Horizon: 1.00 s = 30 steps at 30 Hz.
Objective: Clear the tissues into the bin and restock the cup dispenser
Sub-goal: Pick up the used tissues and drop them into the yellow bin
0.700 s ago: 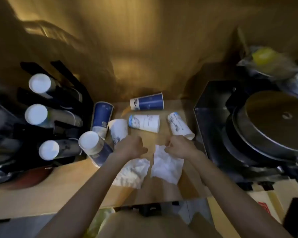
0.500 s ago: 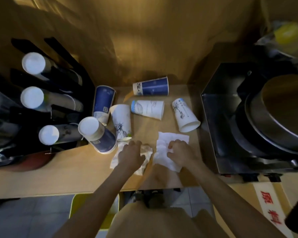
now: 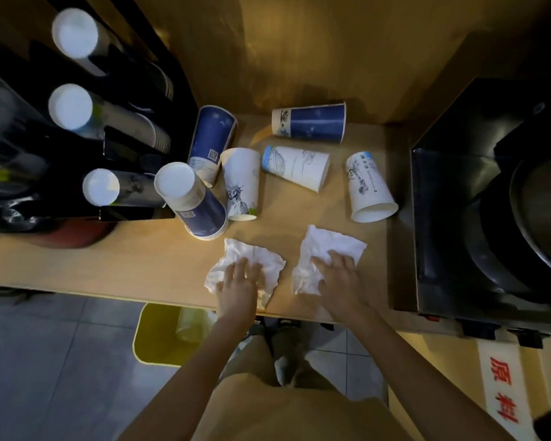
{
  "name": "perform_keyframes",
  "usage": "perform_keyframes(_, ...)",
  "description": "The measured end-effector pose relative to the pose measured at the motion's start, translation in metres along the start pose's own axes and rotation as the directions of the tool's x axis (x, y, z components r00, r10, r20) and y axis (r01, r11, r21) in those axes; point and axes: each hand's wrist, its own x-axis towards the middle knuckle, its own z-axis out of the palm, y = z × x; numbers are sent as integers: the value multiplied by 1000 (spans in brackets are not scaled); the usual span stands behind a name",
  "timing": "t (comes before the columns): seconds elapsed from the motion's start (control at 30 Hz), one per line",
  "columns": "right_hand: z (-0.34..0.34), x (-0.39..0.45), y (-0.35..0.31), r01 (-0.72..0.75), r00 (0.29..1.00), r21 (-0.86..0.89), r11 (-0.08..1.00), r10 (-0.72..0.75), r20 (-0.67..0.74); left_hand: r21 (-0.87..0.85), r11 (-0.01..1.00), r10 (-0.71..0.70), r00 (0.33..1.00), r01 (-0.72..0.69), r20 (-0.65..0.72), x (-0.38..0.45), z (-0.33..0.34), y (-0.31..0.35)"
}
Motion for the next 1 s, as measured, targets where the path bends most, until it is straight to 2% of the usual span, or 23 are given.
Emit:
perform_keyframes(0.07,5,-2,-1,30,999,12,999,-29,-44,-10,1000,0,999,-1,-36,-7,3,-5)
perform_keyframes(0.13,8,-3,-6,41,997,133,990,-32,-72,-23,1000,-10,997,9,-73,-13,5,-13)
perform_keyframes(0.23,11,1,-22,96,994,200,975,-104,31,-62,998,-34,992,27,-122,-21,7,-28)
perform_keyframes(0.3,11,1,-37,147,984,217,965,-164,66,-165,986,-60,987,35,-148,-27,5,-39)
perform_keyframes(0.4,8,-5,-67,237,970,258,937,-241,-14,-268,963,-95,972,36,-213,-42,4,-62)
perform_keyframes(0.5,7,-14,-107,312,949,378,872,-307,-76,-339,938,-164,951,68,-263,-62,9,-93)
perform_keyframes(0.6,8,-24,-153,207,968,629,749,-252,-19,-379,919,-219,941,111,-256,-86,15,-132)
perform_keyframes(0.67,17,-30,-183,143,980,704,696,-198,-4,-391,913,-227,940,115,-254,-102,18,-162)
perform_keyframes(0.73,31,-34,-210,86,987,707,702,-156,35,-397,910,-243,930,120,-276,-117,23,-192)
perform_keyframes(0.8,47,-36,-233,95,991,667,739,-133,6,-395,907,-270,922,147,-277,-128,28,-218)
perform_keyframes(0.87,65,-38,-254,141,987,638,757,-160,-27,-386,905,-287,926,178,-246,-135,37,-243)
perform_keyframes(1.0,102,-36,-285,147,979,637,757,-204,16,-380,892,-330,927,244,-180,-135,53,-285)
